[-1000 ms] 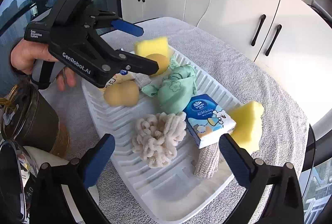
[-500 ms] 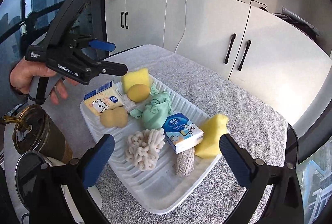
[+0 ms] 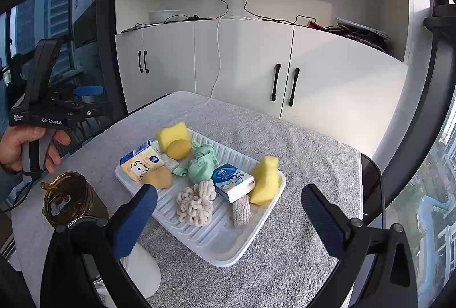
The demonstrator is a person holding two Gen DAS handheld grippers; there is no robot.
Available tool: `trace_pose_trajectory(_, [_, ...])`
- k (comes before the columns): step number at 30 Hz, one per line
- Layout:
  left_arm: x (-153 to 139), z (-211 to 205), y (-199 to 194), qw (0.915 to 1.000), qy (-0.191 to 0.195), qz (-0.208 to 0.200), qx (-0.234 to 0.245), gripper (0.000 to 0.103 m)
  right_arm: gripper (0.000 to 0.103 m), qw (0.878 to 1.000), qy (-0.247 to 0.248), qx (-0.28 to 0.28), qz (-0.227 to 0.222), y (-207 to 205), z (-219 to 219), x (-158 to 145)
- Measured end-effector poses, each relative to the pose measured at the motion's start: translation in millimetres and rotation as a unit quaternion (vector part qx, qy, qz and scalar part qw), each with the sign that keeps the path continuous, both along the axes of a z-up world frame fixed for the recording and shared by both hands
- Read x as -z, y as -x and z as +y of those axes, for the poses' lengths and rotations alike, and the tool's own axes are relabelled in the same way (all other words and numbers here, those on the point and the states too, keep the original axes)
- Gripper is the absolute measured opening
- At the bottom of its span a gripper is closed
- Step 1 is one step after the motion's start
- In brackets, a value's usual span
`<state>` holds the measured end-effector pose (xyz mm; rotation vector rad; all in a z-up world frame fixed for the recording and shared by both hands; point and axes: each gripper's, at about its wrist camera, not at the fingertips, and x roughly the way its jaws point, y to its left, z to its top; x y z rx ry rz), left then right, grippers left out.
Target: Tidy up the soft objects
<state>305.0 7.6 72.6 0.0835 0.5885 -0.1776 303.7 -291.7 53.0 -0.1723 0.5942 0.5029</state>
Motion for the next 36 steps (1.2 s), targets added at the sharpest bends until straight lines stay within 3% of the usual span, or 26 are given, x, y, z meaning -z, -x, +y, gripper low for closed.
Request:
trace_pose_trajectory(8, [-12.0, -3.4, 69.4, 0.9994, 0.008, -0.029, -0.019, 0.103, 0.103, 0.997, -0.039, 0.07, -0.011, 59.3, -9.9, -6.5])
trace_pose_trajectory(18, [-7.3, -19.1, 139.3, 0.9984, -0.004, -0.032, -0.047, 0.103, 0.103, 0.987, -0.085, 0.137, 0.02, 149.0, 10.7, 21.1])
trace_pose_trajectory(25, [10.4, -28.1, 161.5, 0.9982, -0.002, -0.009, -0.059, 0.103, 0.103, 0.983, -0.065, 0.169, 0.028, 191.3, 37.2, 35.6])
trace_pose_trajectory(36, [30.3, -40.3, 178.9, 0.9962, -0.012, 0.001, -0.087, 0.103, 0.103, 0.979, -0.027, 0.202, 0.014, 215.3, 63.4, 44.8])
